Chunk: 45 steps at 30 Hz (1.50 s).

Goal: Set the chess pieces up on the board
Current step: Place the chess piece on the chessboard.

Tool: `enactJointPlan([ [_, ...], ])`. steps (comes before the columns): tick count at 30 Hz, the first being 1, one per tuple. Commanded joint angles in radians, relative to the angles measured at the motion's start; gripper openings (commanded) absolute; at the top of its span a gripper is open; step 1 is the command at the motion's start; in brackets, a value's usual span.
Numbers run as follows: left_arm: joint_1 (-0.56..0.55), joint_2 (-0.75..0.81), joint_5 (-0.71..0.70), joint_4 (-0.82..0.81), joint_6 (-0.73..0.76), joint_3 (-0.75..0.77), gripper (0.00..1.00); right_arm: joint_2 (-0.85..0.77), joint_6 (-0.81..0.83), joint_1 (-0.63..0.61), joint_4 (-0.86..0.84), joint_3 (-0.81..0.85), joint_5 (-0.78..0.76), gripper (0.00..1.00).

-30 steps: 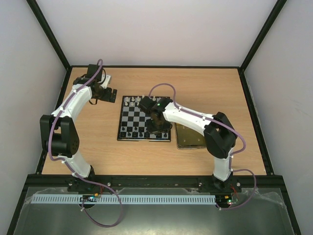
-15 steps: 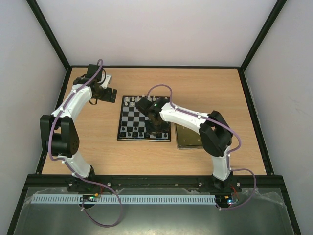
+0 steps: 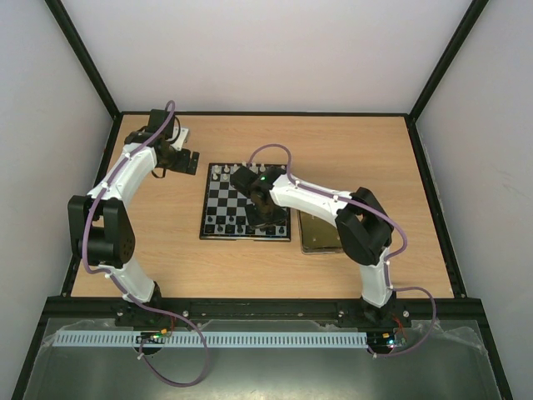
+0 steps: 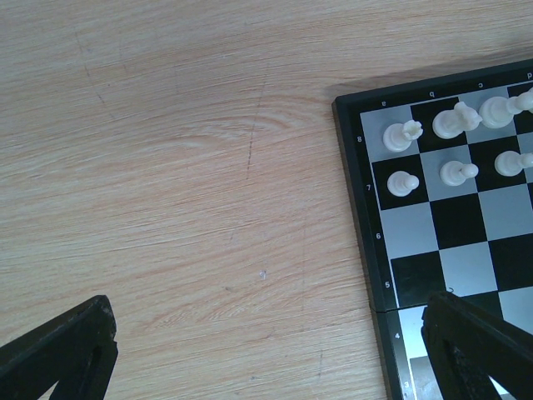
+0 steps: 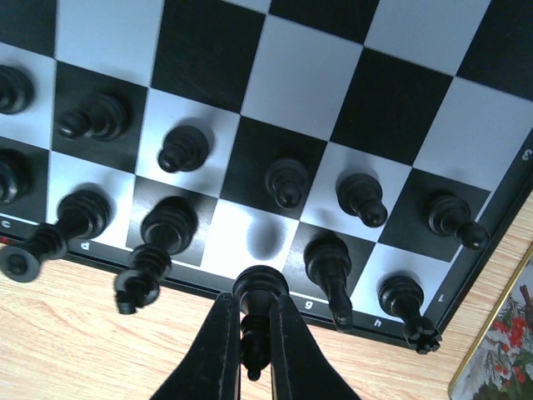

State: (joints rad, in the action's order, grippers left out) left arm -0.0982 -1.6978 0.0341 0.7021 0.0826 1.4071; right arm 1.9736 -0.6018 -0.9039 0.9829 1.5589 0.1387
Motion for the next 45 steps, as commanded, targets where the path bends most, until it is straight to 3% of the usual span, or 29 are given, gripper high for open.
enactJointPlan([
  [1,-0.005,0.01,-0.007,0.011,0.003,0.006,1.0,0.017,0.013,-0.007,-0.007,0.044,-0.015,0.05],
  [45,-0.005,-0.005,-0.013,0.016,0.002,0.019,1.0,0.053,0.034,0.0,-0.035,0.037,-0.025,0.05],
])
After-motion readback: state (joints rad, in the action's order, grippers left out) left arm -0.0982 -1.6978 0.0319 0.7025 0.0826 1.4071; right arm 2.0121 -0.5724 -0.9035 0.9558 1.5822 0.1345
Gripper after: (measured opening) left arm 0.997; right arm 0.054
